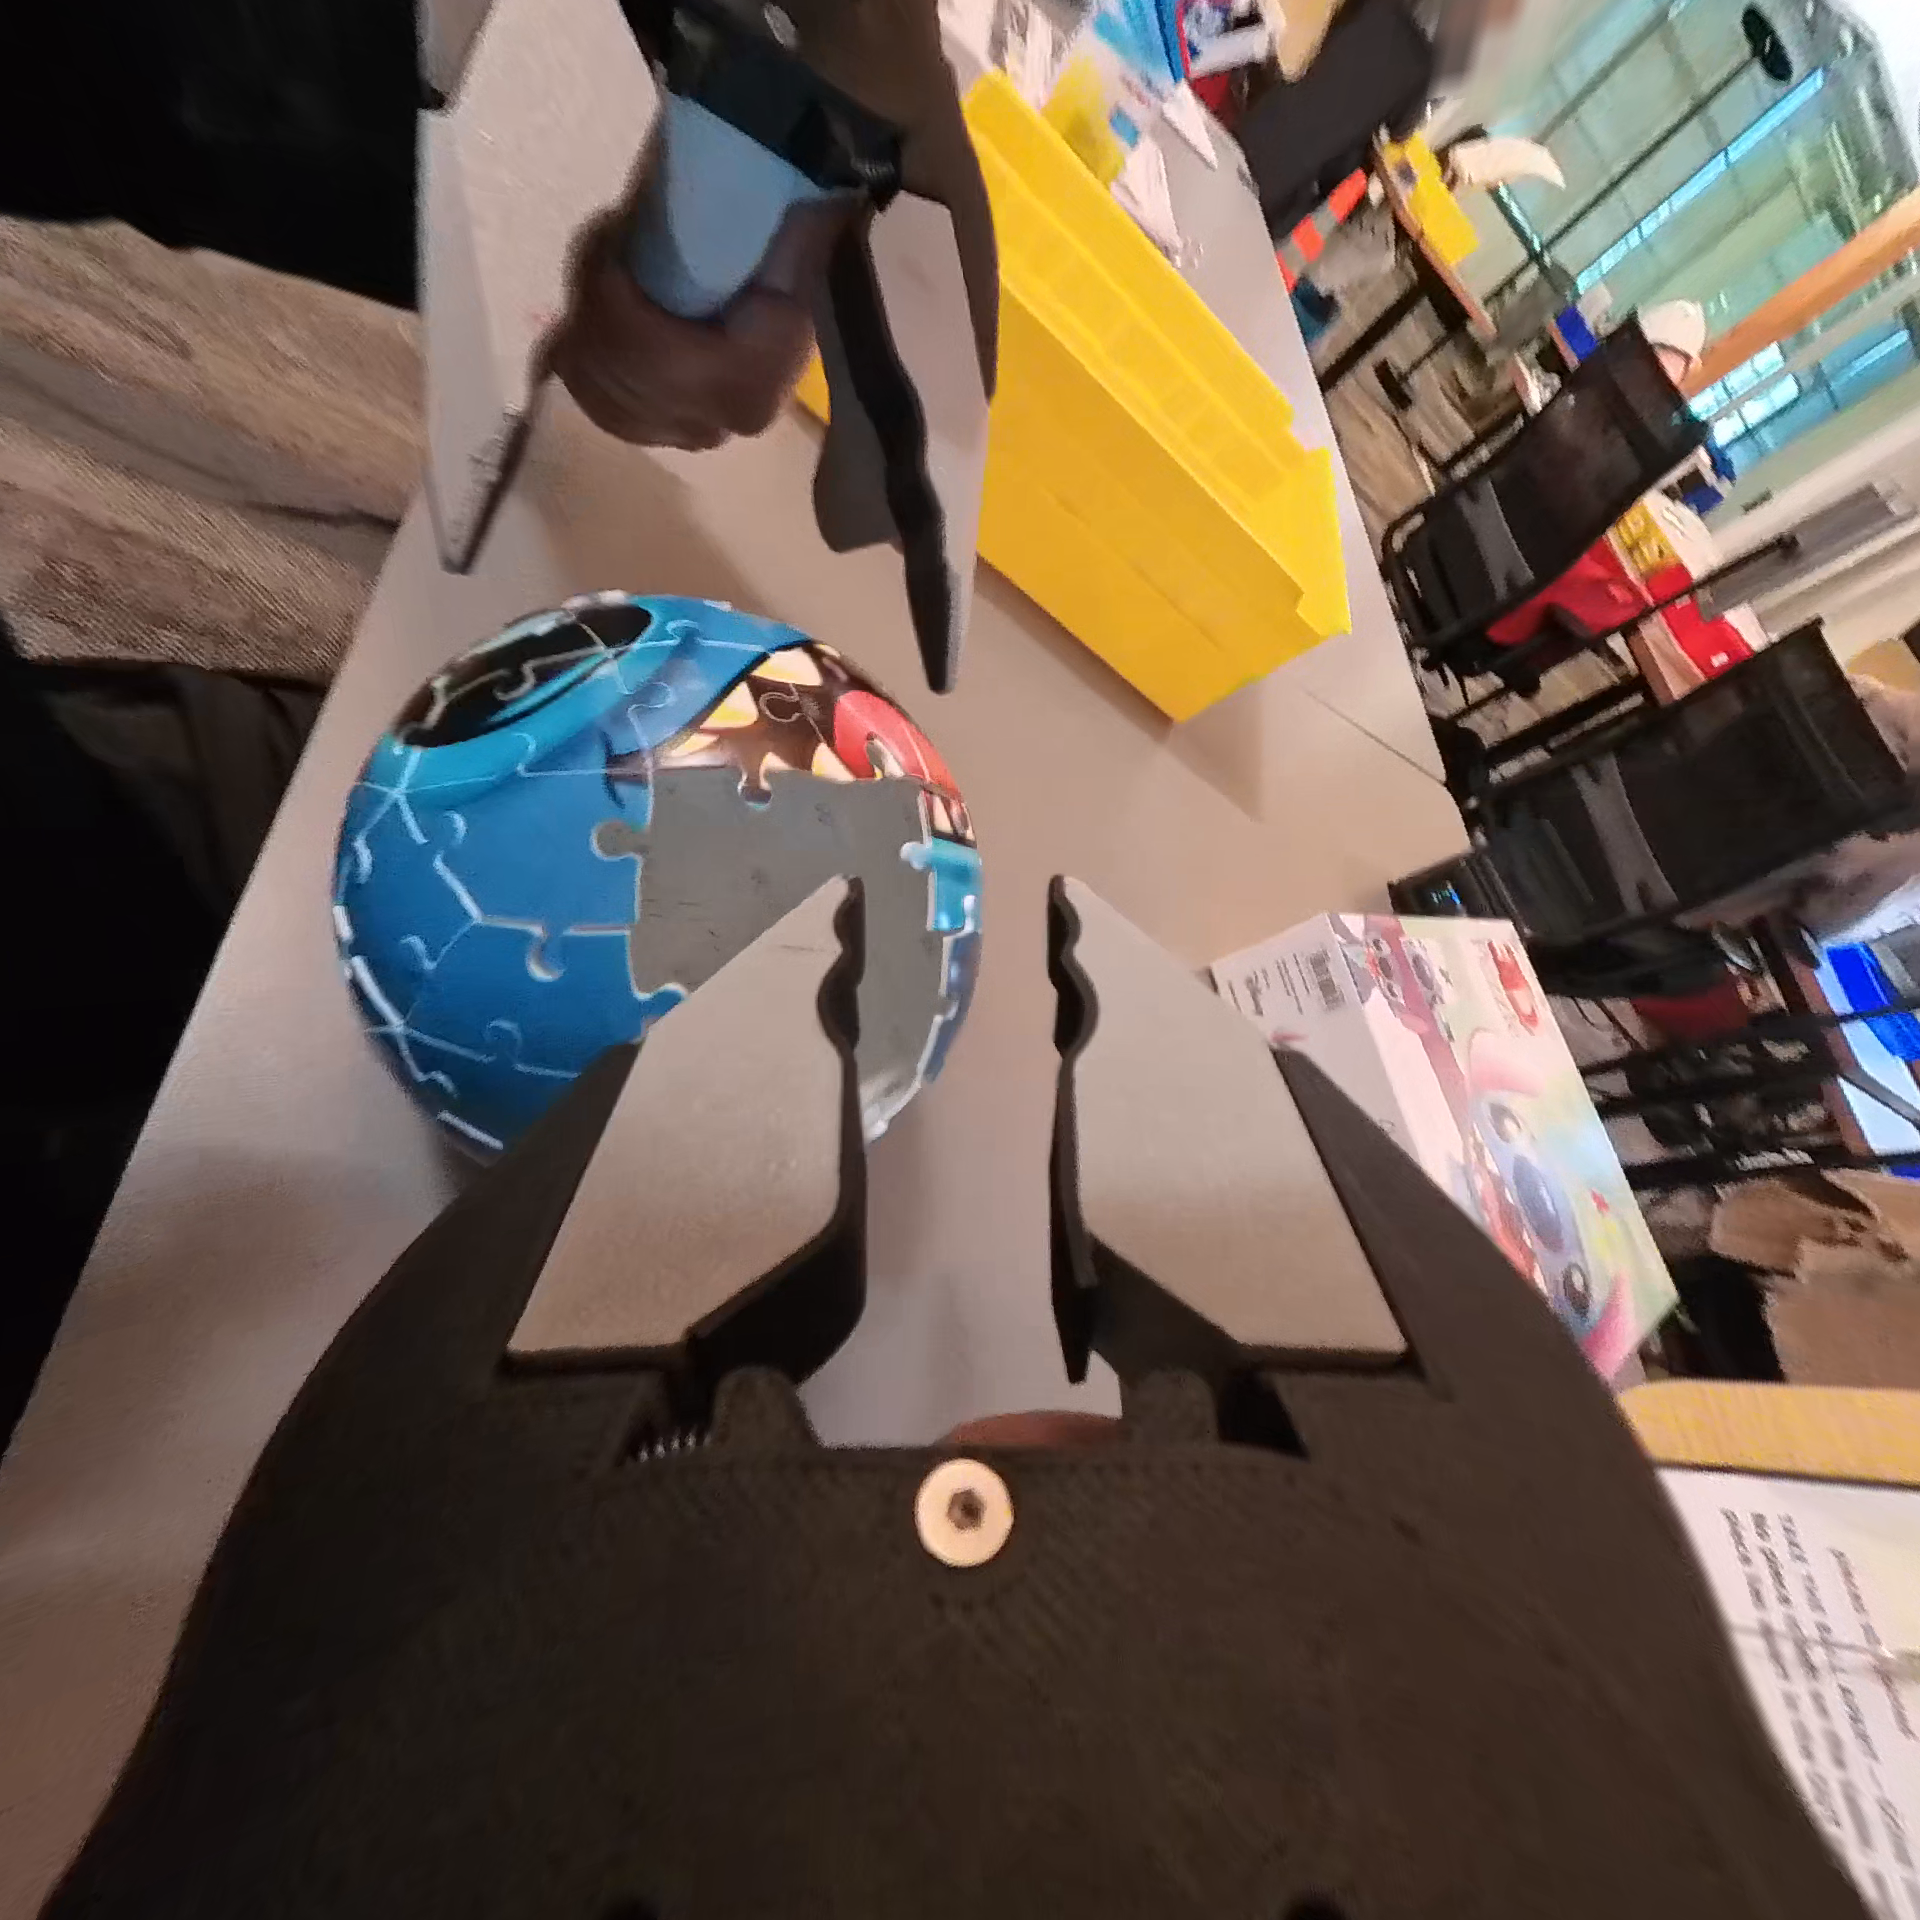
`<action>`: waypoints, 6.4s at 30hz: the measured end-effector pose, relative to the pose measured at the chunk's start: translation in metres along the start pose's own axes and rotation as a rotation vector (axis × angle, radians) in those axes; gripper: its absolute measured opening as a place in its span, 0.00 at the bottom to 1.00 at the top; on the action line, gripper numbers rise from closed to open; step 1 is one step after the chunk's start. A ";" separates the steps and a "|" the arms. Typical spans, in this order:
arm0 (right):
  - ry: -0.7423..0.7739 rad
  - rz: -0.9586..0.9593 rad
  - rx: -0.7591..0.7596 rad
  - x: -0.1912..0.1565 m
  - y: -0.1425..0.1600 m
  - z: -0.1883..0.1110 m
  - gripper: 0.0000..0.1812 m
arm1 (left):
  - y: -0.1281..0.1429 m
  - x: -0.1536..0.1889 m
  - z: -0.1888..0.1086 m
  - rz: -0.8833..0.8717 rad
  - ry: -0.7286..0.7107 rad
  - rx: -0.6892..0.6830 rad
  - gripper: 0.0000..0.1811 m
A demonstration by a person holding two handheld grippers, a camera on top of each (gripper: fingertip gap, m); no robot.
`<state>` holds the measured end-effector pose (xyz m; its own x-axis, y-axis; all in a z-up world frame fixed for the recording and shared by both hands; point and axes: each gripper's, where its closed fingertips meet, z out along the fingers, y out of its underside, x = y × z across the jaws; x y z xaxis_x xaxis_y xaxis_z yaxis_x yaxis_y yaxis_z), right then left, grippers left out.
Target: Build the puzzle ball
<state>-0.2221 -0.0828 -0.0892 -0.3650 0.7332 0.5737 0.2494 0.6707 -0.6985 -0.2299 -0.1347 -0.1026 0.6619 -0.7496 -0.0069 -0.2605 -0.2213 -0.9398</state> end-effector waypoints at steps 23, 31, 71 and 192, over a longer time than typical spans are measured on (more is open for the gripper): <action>0.188 -0.102 -0.163 0.003 0.011 0.008 0.03 | 0.000 0.008 0.008 0.009 0.011 0.056 0.49; 0.217 -0.147 -0.172 0.001 0.011 0.004 0.02 | -0.004 0.009 0.014 -0.023 -0.039 0.096 0.51; 0.149 -0.213 0.022 -0.006 -0.010 -0.021 0.13 | -0.010 0.015 0.024 -0.039 -0.169 0.154 0.52; -0.294 0.183 0.256 -0.033 0.046 -0.041 0.51 | 0.015 0.010 0.013 0.127 -0.052 0.094 0.53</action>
<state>-0.1613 -0.0715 -0.1228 -0.5846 0.7497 0.3101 0.1163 0.4558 -0.8825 -0.2179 -0.1368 -0.1209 0.6639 -0.7341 -0.1428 -0.2792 -0.0661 -0.9580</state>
